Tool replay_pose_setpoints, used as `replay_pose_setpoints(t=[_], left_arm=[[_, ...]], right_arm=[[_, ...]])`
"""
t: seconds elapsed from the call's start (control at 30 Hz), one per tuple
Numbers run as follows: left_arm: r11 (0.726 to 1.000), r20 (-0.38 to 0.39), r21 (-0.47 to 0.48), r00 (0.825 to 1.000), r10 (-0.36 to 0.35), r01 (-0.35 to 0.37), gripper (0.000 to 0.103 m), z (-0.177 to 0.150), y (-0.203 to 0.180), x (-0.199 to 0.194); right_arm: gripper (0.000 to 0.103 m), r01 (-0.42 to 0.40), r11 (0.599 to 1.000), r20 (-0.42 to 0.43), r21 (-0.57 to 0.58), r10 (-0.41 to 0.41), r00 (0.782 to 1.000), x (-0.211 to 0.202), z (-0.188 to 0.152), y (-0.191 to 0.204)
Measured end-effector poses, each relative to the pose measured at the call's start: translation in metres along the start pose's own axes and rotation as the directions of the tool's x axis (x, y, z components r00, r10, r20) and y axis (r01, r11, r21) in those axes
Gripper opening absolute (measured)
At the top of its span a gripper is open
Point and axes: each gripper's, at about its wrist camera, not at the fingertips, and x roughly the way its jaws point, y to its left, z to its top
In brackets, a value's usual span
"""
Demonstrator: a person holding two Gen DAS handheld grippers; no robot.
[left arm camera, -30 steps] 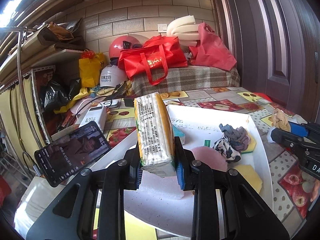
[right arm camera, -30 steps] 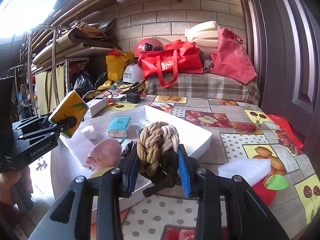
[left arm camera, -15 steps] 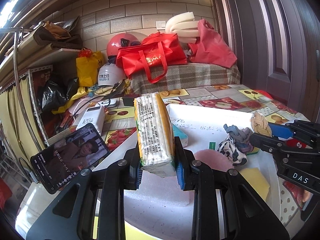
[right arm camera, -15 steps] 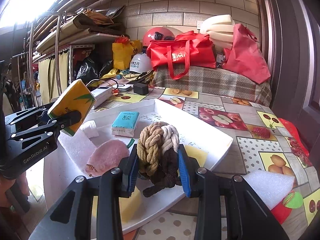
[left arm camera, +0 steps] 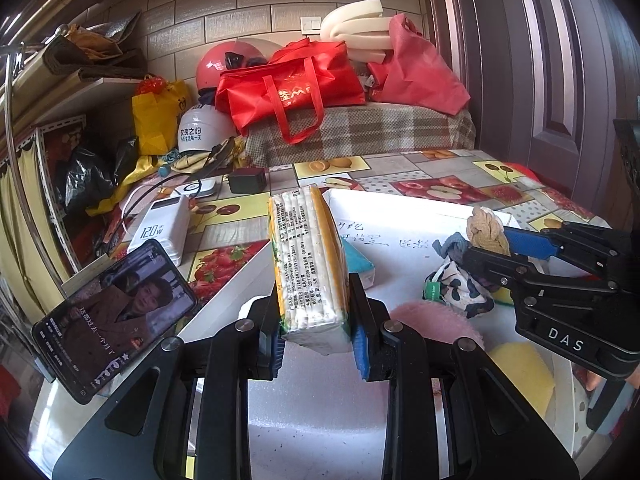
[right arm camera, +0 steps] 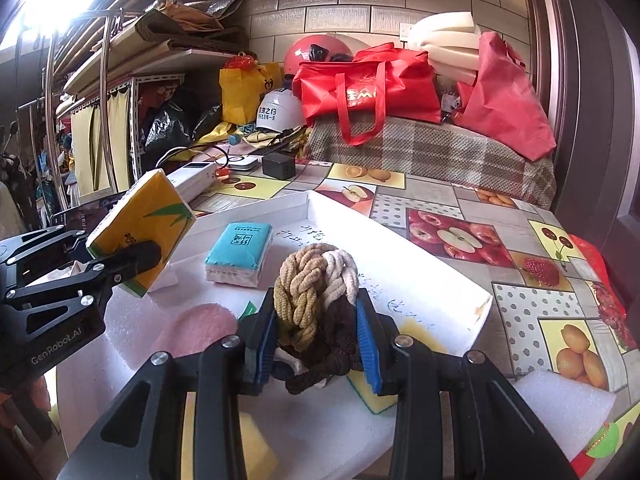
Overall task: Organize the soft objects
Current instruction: 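Carry the yellow tissue pack over the white box while the right tool carries the rope toy there, then lower and release the tissue pack into the box while the right tool releases the rope toy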
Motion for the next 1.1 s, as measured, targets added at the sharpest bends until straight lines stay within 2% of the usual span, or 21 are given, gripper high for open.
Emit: replay_pose_setpoints(t=[0.17,0.4,0.5,0.57,0.6,0.63,0.67,0.73,0.8,0.83,1.1], left_arm=[[1.0,-0.021,-0.014,1.0,-0.001,0.001,0.026,0.002,0.004,0.007],[1.0,-0.031,0.003,0.999,0.017,-0.017,0.027,0.003,0.001,0.01],[0.999,-0.027,0.022,0.999,0.03,-0.03,0.028,0.003,-0.003,0.009],[0.999,-0.027,0.029,0.999,0.037,-0.036,0.028,0.003,-0.005,0.01],[0.999,-0.025,0.03,0.999,0.042,-0.041,0.032,0.003,-0.005,0.009],[0.998,-0.019,0.033,0.999,0.05,-0.049,0.046,0.003,-0.006,0.009],[0.996,-0.012,0.029,0.997,0.081,-0.081,0.053,0.003,-0.005,0.008],[0.994,0.004,-0.006,0.994,0.113,-0.113,0.079,0.003,0.001,0.004],[0.99,0.014,-0.042,0.991,0.132,-0.132,0.092,0.002,0.008,0.001],[0.989,0.013,-0.052,0.99,0.139,-0.138,0.096,0.001,0.01,0.001],[0.98,0.076,-0.065,0.978,0.193,-0.189,0.102,-0.002,0.01,-0.012]], right_arm=[[0.036,0.012,1.0,-0.015,-0.005,-0.012,1.0,0.016,0.007,-0.001],[0.04,-0.001,1.0,0.008,-0.021,0.002,1.0,0.011,0.007,0.001],[0.048,-0.001,1.0,0.015,-0.021,0.002,1.0,0.01,0.008,0.0],[0.068,-0.001,1.0,0.024,-0.022,0.001,1.0,0.009,0.008,0.0],[0.087,0.001,1.0,0.033,-0.021,0.0,0.999,0.007,0.007,0.0],[0.097,0.002,1.0,0.042,-0.02,-0.001,0.999,0.006,0.007,0.001],[0.1,0.008,1.0,0.05,-0.018,-0.007,0.999,0.004,0.007,0.0],[0.103,0.005,1.0,0.064,0.009,-0.006,0.998,0.002,0.007,-0.005],[0.103,0.001,1.0,0.077,0.028,-0.003,0.997,0.0,0.006,-0.008],[0.103,0.002,1.0,0.085,0.03,-0.004,0.996,-0.001,0.006,-0.008],[0.103,0.024,0.999,0.128,0.031,-0.028,0.991,-0.009,0.005,-0.007]])
